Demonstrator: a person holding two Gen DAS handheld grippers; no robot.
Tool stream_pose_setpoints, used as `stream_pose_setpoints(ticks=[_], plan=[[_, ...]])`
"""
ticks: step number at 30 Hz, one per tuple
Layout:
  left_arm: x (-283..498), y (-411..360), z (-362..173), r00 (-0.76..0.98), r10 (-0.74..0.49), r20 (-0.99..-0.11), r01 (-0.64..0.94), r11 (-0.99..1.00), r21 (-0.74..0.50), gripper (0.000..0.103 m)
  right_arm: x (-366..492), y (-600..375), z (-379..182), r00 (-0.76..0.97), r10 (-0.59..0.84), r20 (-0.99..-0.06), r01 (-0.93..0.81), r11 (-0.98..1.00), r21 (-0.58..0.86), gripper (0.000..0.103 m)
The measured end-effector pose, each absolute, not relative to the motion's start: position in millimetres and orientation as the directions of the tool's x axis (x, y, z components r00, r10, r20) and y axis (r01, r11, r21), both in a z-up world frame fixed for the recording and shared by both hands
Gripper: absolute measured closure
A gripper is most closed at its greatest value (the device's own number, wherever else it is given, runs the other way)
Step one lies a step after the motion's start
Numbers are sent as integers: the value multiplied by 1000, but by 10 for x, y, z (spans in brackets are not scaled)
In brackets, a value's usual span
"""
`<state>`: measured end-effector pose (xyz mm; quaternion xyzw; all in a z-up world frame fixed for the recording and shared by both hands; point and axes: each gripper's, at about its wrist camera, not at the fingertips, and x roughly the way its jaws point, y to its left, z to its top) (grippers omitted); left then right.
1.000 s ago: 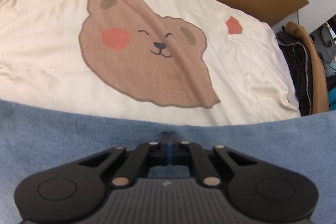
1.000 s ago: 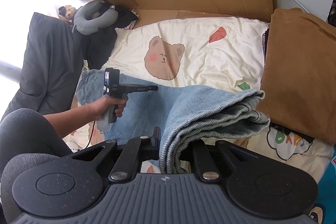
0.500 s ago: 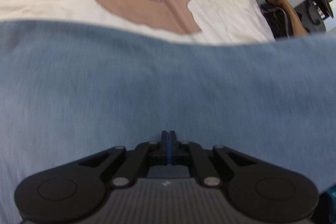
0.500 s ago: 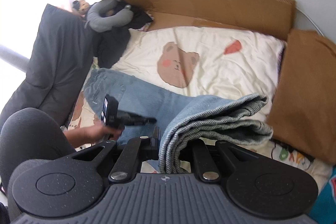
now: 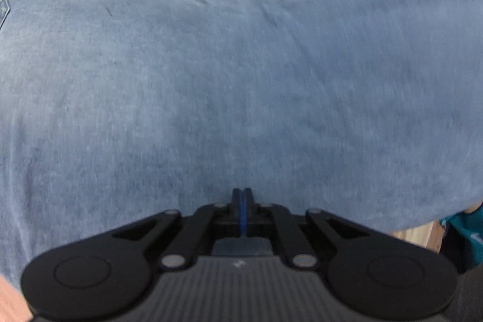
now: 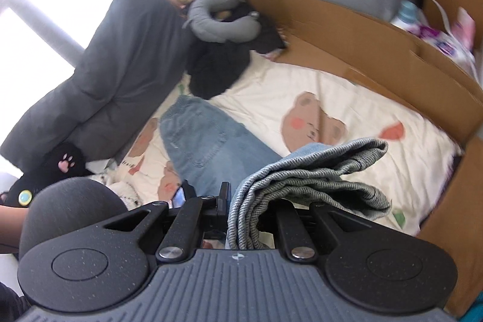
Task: Fold clothes
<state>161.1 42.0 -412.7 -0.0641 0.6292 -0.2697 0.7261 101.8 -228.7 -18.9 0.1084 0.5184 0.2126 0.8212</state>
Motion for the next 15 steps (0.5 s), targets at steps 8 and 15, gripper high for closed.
stream_pose_setpoints(ticks=[8, 15], plan=[[1457, 672, -4137, 25, -522, -852, 291, 819, -494, 102, 1441, -1596, -19, 302, 488, -819, -345, 857, 384, 95], [1336, 1083, -3978, 153, -548, -822, 227, 829, -510, 102, 1812, -1135, -57, 239, 488, -840, -409, 835, 369, 95]])
